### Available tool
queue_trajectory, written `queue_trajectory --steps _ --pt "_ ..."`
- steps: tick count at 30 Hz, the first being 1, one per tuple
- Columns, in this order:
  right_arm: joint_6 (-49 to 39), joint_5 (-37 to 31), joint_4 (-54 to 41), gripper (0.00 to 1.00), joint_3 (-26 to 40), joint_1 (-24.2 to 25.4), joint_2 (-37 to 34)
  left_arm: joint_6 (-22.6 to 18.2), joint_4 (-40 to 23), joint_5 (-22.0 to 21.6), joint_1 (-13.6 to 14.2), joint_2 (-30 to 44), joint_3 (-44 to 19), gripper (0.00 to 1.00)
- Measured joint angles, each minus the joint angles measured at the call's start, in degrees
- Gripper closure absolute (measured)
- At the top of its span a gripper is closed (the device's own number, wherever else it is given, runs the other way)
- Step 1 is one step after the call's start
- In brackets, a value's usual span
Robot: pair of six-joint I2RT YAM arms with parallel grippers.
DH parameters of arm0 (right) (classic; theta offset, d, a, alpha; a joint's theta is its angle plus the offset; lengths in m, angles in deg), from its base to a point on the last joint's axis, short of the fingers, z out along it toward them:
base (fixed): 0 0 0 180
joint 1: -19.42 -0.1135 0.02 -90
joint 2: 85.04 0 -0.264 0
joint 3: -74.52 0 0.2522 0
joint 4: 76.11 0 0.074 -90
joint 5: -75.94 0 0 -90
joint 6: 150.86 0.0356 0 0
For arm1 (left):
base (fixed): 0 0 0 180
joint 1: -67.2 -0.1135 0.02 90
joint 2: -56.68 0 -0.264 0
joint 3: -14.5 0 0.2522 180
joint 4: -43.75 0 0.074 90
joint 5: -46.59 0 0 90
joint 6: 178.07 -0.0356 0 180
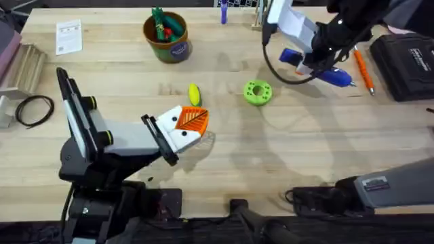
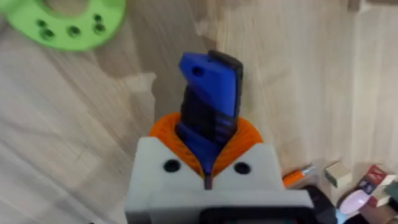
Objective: Pick up the gripper from the table and insert it into the empty holder that is missing its gripper. Then pick up a screw, insert it into the mounting hole, and use the screwdriver to tighten it. Finally, clean up the table by picking up the vegetable and placing it into the bucket.
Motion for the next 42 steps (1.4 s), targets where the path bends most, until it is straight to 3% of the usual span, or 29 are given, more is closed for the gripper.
queue_trajectory --steps 4,11,12,18,27,33,38,42 --pt "-1.7 -0.6 0.4 0.982 0.0 2.9 -3.8 0.0 0.0 0.0 0.0 0.0 0.0 0.995" --pt "-4.7 -0.7 1.5 0.980 0.0 3.3 -8.6 0.0 0.0 0.0 0.0 0.0 0.0 0.995" --pt "-4.6 -0.7 1.5 0.918 0.0 3.3 -9.1 0.0 0.0 0.0 0.0 0.0 0.0 0.995" --pt "-3.9 0.2 1.8 0.067 0.0 3.3 -10.1 0.0 0.0 0.0 0.0 0.0 0.0 0.995" --pt "-0.5 0.5 1.8 0.022 0.0 2.6 -7.1 -0.1 0.0 0.0 0.0 0.0 0.0 0.976" --pt "10.2 1.0 3.4 0.021 0.0 0.1 4.9 -0.1 0.0 0.0 0.0 0.0 0.0 0.062" --pt "30.5 1.7 3.7 0.021 0.1 -1.4 15.4 -0.2 1.4 -0.1 0.0 0.0 0.1 0.015" --pt "48.2 1.9 1.8 0.021 0.1 -1.4 19.0 1.7 5.4 -1.0 0.0 0.0 0.3 0.015"
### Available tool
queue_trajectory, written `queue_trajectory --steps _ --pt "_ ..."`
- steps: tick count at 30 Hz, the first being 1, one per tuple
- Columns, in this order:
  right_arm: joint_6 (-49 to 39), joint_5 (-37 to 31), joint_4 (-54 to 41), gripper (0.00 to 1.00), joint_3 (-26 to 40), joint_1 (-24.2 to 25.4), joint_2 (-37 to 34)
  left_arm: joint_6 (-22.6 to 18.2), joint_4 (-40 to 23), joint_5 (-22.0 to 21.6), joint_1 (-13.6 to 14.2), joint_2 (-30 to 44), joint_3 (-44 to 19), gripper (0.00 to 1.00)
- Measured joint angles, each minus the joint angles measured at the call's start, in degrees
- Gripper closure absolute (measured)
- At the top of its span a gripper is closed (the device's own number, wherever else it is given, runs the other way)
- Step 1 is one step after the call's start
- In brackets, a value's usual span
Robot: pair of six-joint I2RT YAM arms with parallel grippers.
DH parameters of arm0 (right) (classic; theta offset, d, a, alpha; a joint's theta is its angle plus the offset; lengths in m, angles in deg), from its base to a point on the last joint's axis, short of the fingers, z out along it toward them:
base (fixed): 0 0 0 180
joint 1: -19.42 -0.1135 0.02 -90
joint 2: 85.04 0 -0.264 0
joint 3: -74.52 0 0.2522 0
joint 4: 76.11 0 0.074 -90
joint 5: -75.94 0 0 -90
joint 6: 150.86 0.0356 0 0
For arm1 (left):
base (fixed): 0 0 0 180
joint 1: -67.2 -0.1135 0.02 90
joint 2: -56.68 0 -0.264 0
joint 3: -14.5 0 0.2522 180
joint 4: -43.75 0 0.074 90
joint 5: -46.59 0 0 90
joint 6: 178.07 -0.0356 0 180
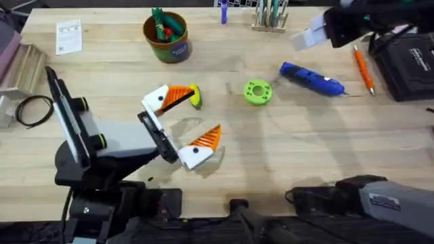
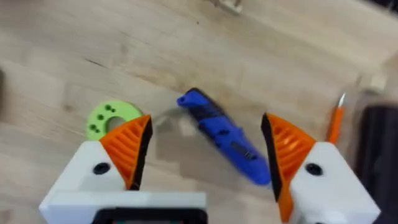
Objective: Pick up the gripper from the table and insert it into the empty holder that is missing its gripper. Then pick up a screw, insert it into the mounting hole, and use the screwdriver to tighten it. Finally, clean up the table by picking up the vegetable and placing it into the bucket.
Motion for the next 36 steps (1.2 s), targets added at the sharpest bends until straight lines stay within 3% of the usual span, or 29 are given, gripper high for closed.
queue_trajectory --steps 4,7,10,15,21,25,31,34,36 --pt "13.7 0.0 -5.1 0.021 0.0 0.0 1.9 2.2 -4.5 -3.3 0.0 0.0 -0.6 0.016" --pt "22.2 0.0 -8.6 0.021 0.0 0.1 3.3 2.2 -14.1 -7.1 0.0 0.2 -4.6 0.015" --pt "28.2 0.0 -10.7 0.021 0.0 0.3 4.7 0.4 -24.2 -11.4 0.0 3.4 -12.5 0.015" --pt "32.9 0.3 -10.3 0.021 -1.9 0.5 7.0 -2.9 -33.3 -17.0 0.0 14.5 -26.6 0.015" --pt "36.6 5.4 -2.8 0.019 -12.7 1.4 10.3 -4.3 -42.1 -21.1 0.0 33.6 -40.1 0.016" --pt "37.7 7.4 -2.3 0.019 -17.1 1.6 10.6 -4.3 -44.0 -22.3 0.0 45.6 -45.8 0.015" --pt "38.2 8.5 -2.3 0.012 -17.6 1.6 10.6 -4.3 -42.9 -24.1 0.0 57.2 -47.4 0.015" --pt "38.4 8.7 -2.9 0.012 -17.6 1.6 10.6 -2.9 -46.0 -29.0 1.2 62.4 -49.1 0.015" --pt "38.5 8.7 -3.0 0.012 -17.6 1.6 10.6 -1.3 -48.6 -33.9 3.8 66.0 -51.5 0.014"
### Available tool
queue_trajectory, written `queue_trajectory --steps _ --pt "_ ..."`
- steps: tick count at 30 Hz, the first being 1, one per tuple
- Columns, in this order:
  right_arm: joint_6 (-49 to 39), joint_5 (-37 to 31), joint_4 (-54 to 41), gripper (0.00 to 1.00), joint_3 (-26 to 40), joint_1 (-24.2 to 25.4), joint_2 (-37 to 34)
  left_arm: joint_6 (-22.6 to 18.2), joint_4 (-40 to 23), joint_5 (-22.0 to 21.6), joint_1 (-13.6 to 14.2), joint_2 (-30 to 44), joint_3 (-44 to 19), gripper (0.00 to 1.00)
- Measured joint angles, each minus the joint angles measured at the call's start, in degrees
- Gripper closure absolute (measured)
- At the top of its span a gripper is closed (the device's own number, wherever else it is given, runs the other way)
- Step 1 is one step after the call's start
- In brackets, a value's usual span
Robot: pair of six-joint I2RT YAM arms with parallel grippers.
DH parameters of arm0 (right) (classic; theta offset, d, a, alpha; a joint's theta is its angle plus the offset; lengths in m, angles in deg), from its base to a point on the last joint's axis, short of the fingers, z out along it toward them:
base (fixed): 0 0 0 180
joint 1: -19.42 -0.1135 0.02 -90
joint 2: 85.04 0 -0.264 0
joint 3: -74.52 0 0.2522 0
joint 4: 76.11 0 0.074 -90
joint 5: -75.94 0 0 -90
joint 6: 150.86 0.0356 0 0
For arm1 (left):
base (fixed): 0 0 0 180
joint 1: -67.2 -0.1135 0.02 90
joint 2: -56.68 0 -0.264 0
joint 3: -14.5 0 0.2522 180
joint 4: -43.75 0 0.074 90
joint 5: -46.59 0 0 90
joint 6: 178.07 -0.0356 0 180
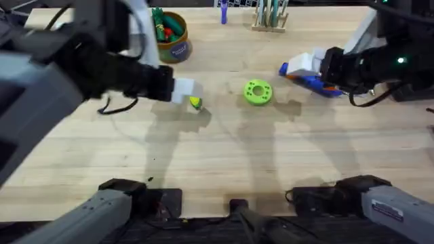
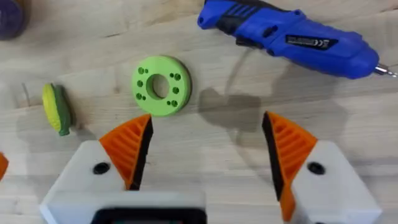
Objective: Pick up the gripper from the table and insert it into the empty holder that is missing its gripper. Then pick up a screw, insert it into the mounting hole, and use the screwdriver to tighten it. Finally, clean up the table by picking up the vegetable and placing it into the bucket.
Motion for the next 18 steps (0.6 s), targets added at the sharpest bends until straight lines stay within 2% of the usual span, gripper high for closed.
queue_trajectory --steps 4,8,13,18 --pt "0.1 0.1 0.0 0.012 0.0 0.0 0.0 6.8 -2.9 -10.6 7.3 6.7 -6.7 0.015" --pt "0.1 0.2 0.0 0.012 0.0 0.0 0.0 14.8 -6.0 -15.4 11.6 13.1 -14.1 0.014" --pt "0.1 0.2 0.0 0.011 0.0 0.0 0.0 23.7 -7.7 -17.6 13.7 22.7 -20.2 0.014" --pt "0.1 0.2 -0.5 0.012 0.0 0.0 0.0 30.1 -8.4 -16.9 13.7 31.8 -20.9 0.014"
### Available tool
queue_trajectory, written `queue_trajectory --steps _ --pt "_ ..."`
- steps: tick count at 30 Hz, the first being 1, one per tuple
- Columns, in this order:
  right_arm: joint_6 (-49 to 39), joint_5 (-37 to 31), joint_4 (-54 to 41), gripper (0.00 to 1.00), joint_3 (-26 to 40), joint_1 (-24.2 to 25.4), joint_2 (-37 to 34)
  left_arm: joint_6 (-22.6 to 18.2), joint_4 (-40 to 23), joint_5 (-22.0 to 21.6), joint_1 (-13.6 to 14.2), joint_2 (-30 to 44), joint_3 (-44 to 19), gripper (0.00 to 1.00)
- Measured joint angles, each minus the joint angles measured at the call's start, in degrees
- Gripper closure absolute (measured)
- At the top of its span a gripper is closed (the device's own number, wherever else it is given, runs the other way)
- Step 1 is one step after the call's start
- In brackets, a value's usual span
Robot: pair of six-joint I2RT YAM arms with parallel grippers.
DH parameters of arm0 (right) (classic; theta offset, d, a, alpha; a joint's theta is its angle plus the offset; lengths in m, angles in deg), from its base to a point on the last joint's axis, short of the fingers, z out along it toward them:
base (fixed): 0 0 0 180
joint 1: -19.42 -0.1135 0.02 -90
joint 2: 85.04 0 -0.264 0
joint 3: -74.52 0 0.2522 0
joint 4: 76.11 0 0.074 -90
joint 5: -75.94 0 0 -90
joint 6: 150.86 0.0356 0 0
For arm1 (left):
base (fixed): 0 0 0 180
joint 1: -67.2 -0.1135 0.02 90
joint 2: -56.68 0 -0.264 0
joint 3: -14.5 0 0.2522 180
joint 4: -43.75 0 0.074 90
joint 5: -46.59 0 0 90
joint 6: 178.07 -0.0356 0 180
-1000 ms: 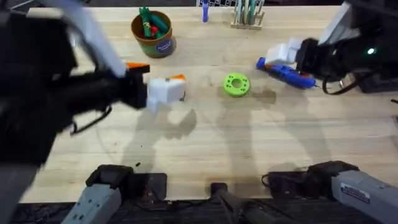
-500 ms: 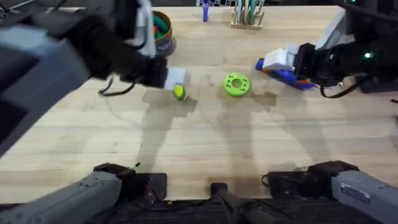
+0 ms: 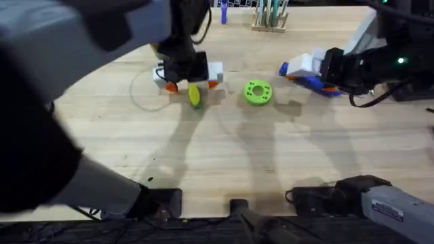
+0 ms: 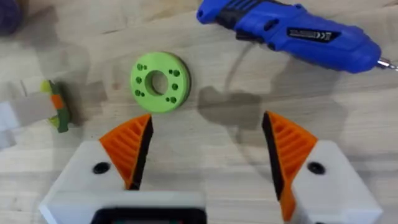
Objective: Pick up the gripper from the table and insert it into the empty holder that is missing its gripper. Then pick up a screw, insert it into the mounting hole, and use the screwdriver to tighten it. Finally, clean up the table by picking up the vegetable and placing it into the bucket.
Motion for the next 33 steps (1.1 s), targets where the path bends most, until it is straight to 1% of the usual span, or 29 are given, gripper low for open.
queue_trajectory --steps 4,7,11,12,13,14,15,17,18,19,20,21,25,27,30,33 --pt "0.0 0.0 -0.9 0.013 0.0 0.0 0.0 3.4 -0.1 0.5 -0.2 5.5 0.0 0.014" --pt "0.0 0.0 -1.1 0.012 0.0 0.0 0.0 4.6 -0.1 0.5 -0.3 7.5 0.0 0.008" --pt "0.0 0.0 -1.1 0.012 0.0 0.0 0.0 5.2 0.1 0.6 -0.3 8.5 0.0 0.043" --pt "0.0 0.0 -1.1 0.012 0.0 0.0 0.0 5.3 0.1 0.5 -0.3 8.5 0.0 0.060" --pt "0.0 0.0 -1.1 0.011 0.0 0.0 0.0 5.4 0.1 0.5 -0.3 8.5 0.0 0.097" --pt "0.0 0.0 -1.2 0.010 0.0 0.0 0.0 5.6 0.1 0.6 -0.3 8.5 0.0 0.167" --pt "0.0 0.0 -1.2 0.011 0.0 0.0 0.0 5.8 0.1 0.6 -0.3 8.5 0.0 0.293" --pt "0.0 0.0 -1.3 0.011 0.0 0.0 0.0 5.9 0.2 0.6 -0.3 8.5 0.0 0.597" --pt "0.0 0.0 -1.3 0.011 0.0 0.0 0.0 6.0 0.2 0.6 -0.3 8.5 0.0 0.774" --pt "0.0 0.0 -1.3 0.012 0.0 0.0 0.0 6.0 0.2 0.5 -0.3 8.5 0.0 0.916" --pt "0.0 0.0 -1.3 0.012 0.0 0.0 0.0 6.0 0.3 0.5 -0.3 8.4 0.0 0.965" --pt "0.0 0.0 -1.3 0.012 0.0 0.0 0.0 6.0 0.3 0.5 -0.3 8.4 0.0 0.980" --pt "0.0 0.0 -1.3 0.012 0.0 0.0 0.0 5.9 0.1 0.7 -0.6 8.4 -0.1 0.973" --pt "0.0 0.0 -1.3 0.012 0.0 0.0 0.0 5.2 -1.4 1.0 -1.1 8.4 -1.0 0.973" --pt "0.0 0.0 -1.3 0.012 0.0 0.0 0.0 3.2 -4.6 1.5 -2.4 8.1 -5.2 0.973" --pt "0.0 0.0 -1.3 0.012 0.0 0.0 0.0 0.7 -7.3 1.3 -3.8 6.6 -11.7 0.973"
